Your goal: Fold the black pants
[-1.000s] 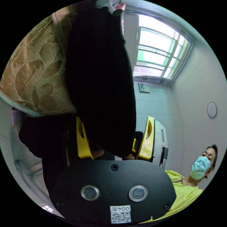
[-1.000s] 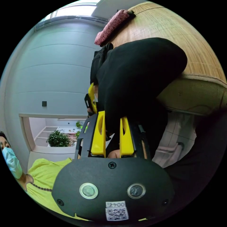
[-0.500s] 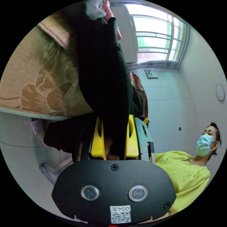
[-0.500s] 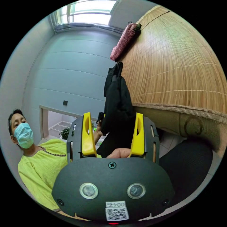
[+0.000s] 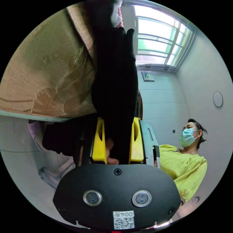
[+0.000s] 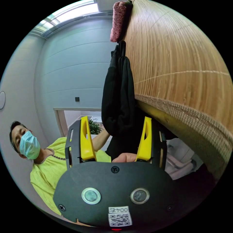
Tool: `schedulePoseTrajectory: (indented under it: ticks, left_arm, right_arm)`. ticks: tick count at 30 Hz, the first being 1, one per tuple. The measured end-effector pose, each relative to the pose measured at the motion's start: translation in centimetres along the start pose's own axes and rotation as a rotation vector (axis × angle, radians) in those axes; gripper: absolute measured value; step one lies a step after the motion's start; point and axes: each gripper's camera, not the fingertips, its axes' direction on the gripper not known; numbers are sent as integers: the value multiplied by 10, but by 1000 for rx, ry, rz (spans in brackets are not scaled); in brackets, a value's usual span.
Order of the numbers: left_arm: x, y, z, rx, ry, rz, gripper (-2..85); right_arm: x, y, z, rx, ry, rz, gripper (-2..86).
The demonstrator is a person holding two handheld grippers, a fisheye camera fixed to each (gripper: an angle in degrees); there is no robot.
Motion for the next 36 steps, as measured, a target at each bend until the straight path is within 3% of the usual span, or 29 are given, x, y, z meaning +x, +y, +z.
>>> schedulePoseTrajectory:
  ticks: [7,15,19,23,25,27,30,36]
  left_arm:
    - [-20,-31,-7,-55,36,30,238]
    - [-58,-80,-16,-57,-11,-65,254]
    - [-67,-82,-21,-33,-39,-64,246]
    - [-72,-73,-22,37,-78,-14,224]
    - [-84,-64,-19,105,94,1,198]
    - [-88,-58,-17,137,154,11,190]
    - [-67,-51,-16,175,160,36,184]
    - [31,-91,-39,199,-15,167,182]
  right_arm:
    - [7,-42,46,-158,-36,31,282]
    - [-15,-75,90,-263,52,27,244]
    - [-40,-76,113,-207,202,17,142]
    - [-104,-65,154,-195,486,-83,114]
    - [-133,-60,176,-222,595,-152,111]
    - [-161,-55,194,-239,676,-220,111]
    - [-202,-47,209,-259,751,-294,110]
    - [-263,-54,208,-226,716,-360,112]
